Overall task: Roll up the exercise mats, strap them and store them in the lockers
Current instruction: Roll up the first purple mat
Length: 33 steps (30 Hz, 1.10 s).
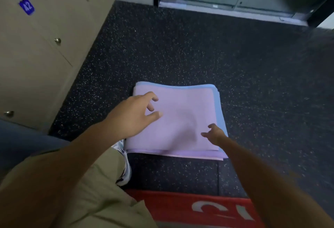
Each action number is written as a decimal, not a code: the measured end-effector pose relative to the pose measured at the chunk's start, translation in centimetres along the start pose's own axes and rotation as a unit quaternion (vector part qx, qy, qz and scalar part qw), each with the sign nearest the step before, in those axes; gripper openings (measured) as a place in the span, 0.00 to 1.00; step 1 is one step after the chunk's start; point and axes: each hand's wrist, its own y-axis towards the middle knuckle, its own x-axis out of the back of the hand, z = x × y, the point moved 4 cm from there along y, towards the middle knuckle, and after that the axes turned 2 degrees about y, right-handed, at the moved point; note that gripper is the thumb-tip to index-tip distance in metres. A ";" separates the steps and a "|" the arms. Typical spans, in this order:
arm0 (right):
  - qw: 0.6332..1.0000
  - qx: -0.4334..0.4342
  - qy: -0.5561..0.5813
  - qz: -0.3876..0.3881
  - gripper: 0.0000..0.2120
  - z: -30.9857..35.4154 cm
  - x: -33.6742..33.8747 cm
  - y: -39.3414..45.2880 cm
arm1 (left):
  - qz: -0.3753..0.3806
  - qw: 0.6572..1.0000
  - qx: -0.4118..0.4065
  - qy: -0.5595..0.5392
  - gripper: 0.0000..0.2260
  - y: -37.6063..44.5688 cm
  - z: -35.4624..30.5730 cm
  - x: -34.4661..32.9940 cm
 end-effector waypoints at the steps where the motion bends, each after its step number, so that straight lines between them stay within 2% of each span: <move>1: 0.999 -0.031 0.024 0.001 0.34 -1.3 -0.9 0.6 | 0.017 1.000 0.005 -0.001 0.21 0.3 0.2 -0.8; 5: 0.970 -0.129 0.206 0.014 0.35 -5.0 -4.4 1.6 | 0.068 0.998 0.015 -0.010 0.22 1.1 0.6 -2.8; 8: 0.919 -0.166 0.355 0.040 0.35 -6.8 -6.7 2.2 | 0.083 0.996 0.018 -0.014 0.22 1.5 0.8 -3.7; 10: 0.870 -0.170 0.461 0.041 0.34 -7.4 -8.0 2.6 | 0.094 0.995 0.022 -0.010 0.22 1.5 1.1 -4.3; 14: 0.779 -0.217 0.586 -0.052 0.25 -8.3 -8.9 2.3 | 0.102 0.994 0.035 -0.005 0.22 2.0 1.2 -4.7; 15: 0.760 -0.231 0.604 -0.075 0.25 -8.5 -8.9 2.0 | 0.101 0.994 0.035 -0.001 0.22 2.2 1.1 -4.7; 18: 0.716 -0.228 0.653 -0.095 0.34 -7.5 -8.3 1.7 | 0.102 0.994 0.029 0.022 0.21 2.6 0.5 -4.7; 19: 0.711 -0.216 0.662 -0.098 0.32 -6.7 -7.6 1.6 | 0.100 0.994 0.025 0.041 0.22 2.6 0.4 -4.7; 21: 0.711 -0.167 0.673 -0.117 0.23 -4.6 -5.8 1.5 | 0.094 0.991 0.017 0.089 0.22 2.3 0.2 -4.5; 23: 0.725 -0.098 0.669 -0.130 0.18 -1.5 -3.4 0.6 | 0.084 0.989 0.016 0.122 0.21 1.7 0.1 -3.8; 28: 0.793 0.146 0.585 -0.085 0.24 8.1 2.3 -5.2 | 0.015 0.992 0.031 0.121 0.19 -0.3 -0.5 0.1; 33: 0.813 0.304 0.495 -0.038 0.26 16.5 4.9 -12.7 | -0.054 0.991 0.028 0.117 0.18 -3.8 -1.1 4.7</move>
